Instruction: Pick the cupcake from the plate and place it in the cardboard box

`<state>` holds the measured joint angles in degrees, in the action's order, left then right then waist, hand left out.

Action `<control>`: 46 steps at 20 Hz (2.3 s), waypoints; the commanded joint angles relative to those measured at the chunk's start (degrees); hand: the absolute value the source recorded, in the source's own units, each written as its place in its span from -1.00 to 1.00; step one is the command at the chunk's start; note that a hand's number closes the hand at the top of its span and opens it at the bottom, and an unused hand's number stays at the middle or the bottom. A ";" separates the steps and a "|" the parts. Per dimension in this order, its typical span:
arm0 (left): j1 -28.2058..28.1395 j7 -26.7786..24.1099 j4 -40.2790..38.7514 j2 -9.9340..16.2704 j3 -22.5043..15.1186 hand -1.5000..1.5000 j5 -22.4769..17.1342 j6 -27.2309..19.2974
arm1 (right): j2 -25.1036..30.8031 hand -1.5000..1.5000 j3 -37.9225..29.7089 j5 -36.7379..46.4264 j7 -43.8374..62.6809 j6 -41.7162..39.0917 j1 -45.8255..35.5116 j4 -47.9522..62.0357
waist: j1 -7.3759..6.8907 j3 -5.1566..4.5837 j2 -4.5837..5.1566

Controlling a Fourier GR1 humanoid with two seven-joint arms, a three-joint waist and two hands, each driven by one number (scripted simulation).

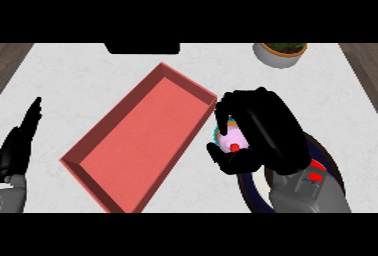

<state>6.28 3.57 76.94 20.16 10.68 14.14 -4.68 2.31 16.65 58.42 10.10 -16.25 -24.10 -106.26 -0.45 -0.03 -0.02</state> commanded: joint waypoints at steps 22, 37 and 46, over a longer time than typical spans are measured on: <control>6.24 0.71 -2.46 -2.13 -2.47 0.00 1.84 1.36 | -2.31 1.00 19.02 -39.11 17.50 36.57 -45.64 58.03 | -5.03 -0.13 1.30; 6.49 0.75 -0.32 -1.59 -2.68 0.00 2.08 2.16 | -2.31 -1.00 24.01 -57.34 8.83 45.77 -45.18 69.89 | -7.48 -0.03 1.79; 5.03 0.48 -1.33 -1.36 -1.15 0.00 1.49 1.87 | -2.31 -1.00 17.30 -65.04 -4.11 57.55 -45.35 67.76 | -4.06 0.04 1.15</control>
<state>11.60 3.77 75.63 18.17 8.56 16.08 -2.98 0.00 37.70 -3.14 11.44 37.45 -69.66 -38.24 -5.83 -0.04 1.35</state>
